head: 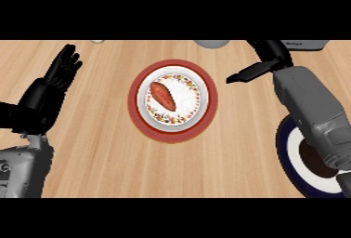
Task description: Pick the sweet potato from the plate and place it in the plate
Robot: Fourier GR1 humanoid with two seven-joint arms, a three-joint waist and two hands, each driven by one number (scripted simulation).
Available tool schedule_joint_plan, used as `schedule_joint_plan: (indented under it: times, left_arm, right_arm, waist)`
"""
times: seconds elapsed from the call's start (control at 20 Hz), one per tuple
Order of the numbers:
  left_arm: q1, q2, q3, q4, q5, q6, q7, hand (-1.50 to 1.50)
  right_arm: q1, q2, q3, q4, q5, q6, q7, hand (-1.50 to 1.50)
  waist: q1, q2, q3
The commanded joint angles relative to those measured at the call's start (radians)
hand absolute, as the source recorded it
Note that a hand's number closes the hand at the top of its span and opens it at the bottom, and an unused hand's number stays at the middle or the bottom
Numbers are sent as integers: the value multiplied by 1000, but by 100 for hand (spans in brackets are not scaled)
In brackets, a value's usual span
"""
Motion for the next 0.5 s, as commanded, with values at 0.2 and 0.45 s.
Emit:
schedule_joint_plan:
  times: [0.2,0.45]
  left_arm:
    - [45,-3,-3,-14,-9,-14,-47,0]
    - [-24,16,22,-2,25,-27,14,0]
  right_arm:
    - [23,-126,-5,70,40,108,-112,-150]
    - [23,-154,3,77,71,62,-179,-150]
  waist:
    - [19,8,1]
    - [21,10,2]
